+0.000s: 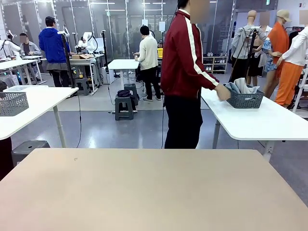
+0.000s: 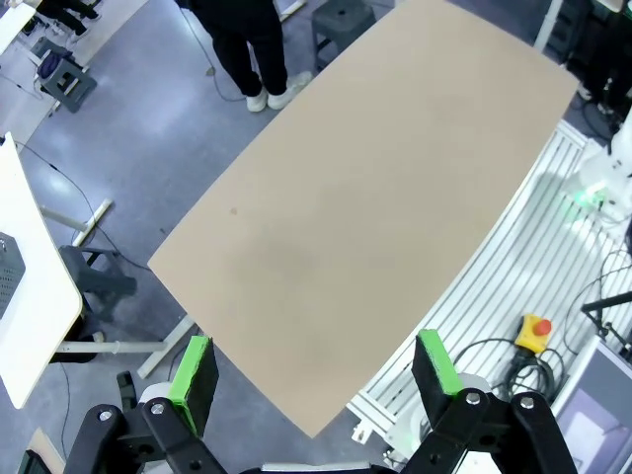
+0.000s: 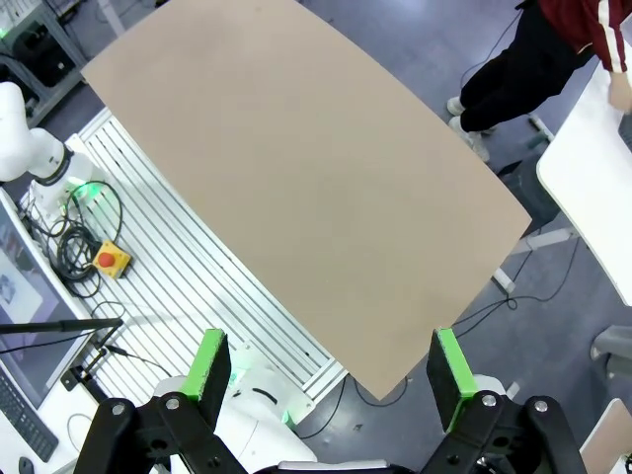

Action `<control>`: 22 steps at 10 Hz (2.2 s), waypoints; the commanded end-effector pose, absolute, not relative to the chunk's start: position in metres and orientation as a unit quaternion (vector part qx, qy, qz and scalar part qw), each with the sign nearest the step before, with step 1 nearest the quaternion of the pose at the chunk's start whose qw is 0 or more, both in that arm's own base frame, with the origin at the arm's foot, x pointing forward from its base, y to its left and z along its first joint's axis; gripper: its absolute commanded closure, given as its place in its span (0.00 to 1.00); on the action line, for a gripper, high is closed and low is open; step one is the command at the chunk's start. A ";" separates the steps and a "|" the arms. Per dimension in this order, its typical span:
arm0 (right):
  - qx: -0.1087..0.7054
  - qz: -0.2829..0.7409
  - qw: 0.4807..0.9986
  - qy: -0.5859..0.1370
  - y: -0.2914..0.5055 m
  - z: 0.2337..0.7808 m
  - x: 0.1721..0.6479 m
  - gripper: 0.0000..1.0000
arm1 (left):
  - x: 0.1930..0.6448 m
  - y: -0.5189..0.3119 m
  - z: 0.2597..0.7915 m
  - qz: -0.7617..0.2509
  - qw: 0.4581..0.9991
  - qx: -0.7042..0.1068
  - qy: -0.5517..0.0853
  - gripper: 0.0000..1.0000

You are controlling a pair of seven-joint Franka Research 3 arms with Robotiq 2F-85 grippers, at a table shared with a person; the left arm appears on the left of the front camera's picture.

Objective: Fold the towels and place them in the basket.
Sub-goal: When a person lays out a Towel with hook on the table, fold it in half twice.

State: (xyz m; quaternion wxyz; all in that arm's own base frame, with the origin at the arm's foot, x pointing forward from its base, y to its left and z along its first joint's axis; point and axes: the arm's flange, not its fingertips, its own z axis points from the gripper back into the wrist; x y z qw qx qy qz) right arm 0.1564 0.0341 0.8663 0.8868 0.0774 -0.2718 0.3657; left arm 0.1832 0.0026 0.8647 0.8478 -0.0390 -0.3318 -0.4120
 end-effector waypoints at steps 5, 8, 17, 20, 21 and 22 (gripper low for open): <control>0.077 0.362 0.890 -0.268 0.033 0.868 0.157 0.00 | 0.182 0.002 0.865 -0.414 0.846 -0.038 -0.333 0.00; 0.077 0.362 0.890 -0.268 0.033 0.868 0.157 0.00 | 0.182 0.002 0.865 -0.414 0.846 -0.038 -0.333 0.00; 0.077 0.362 0.890 -0.268 0.033 0.868 0.157 0.00 | 0.182 0.002 0.865 -0.414 0.846 -0.038 -0.333 0.00; 0.077 0.362 0.890 -0.268 0.033 0.868 0.157 0.00 | 0.182 0.002 0.865 -0.414 0.846 -0.038 -0.333 0.00; 0.077 0.362 0.890 -0.268 0.033 0.868 0.157 0.00 | 0.182 0.002 0.865 -0.414 0.846 -0.038 -0.333 0.00; 0.077 0.362 0.890 -0.268 0.033 0.868 0.157 0.00 | 0.182 0.002 0.865 -0.414 0.846 -0.038 -0.333 0.00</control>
